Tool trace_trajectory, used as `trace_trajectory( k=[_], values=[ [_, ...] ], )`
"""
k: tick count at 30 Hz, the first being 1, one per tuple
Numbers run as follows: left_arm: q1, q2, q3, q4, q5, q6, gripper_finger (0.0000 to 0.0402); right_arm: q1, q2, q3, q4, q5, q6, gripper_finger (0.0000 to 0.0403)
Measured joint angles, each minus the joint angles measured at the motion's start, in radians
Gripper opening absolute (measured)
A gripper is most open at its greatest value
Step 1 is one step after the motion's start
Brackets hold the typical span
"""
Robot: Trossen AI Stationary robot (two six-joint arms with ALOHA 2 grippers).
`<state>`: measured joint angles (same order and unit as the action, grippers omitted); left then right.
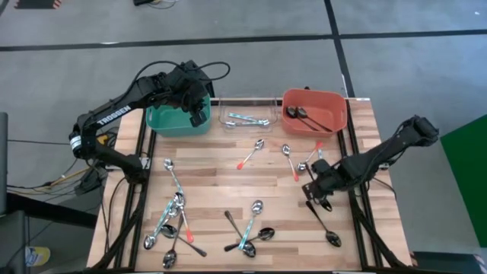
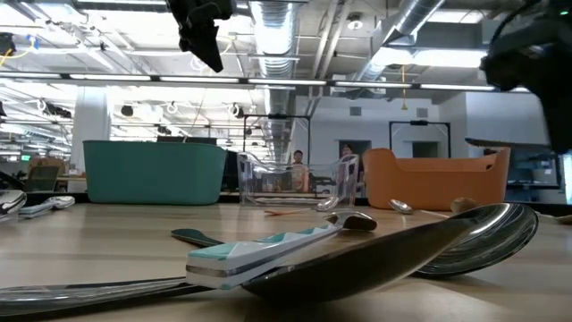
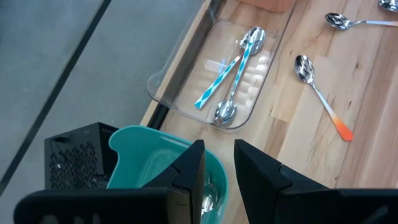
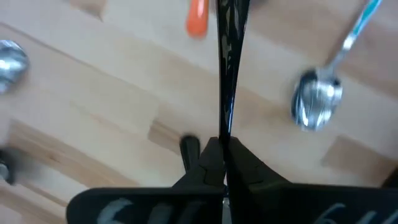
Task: Sort silverware by color (type)
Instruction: Put the black spoon into the orange bin
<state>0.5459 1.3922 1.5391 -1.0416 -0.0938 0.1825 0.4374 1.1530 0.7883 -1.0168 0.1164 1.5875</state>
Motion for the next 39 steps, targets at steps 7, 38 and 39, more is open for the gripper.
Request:
trace_trajectory(
  k=[7,38,39],
  values=[
    [0.0,0.0,0.0,0.0,0.0,0.0,0.0075,-0.153,-0.054,0.014,0.0,0.047,-0.185,0.0011],
    [0.0,0.0,0.0,0.023,-0.001,0.027,0.0075,-1.183,0.033,0.204,0.334,0.17,-1.397,0.0011],
    [0.0,0.0,0.0,0.025,-0.001,0.032,0.0075,-1.197,0.052,0.204,0.345,0.169,-1.433,0.0011]
  ],
)
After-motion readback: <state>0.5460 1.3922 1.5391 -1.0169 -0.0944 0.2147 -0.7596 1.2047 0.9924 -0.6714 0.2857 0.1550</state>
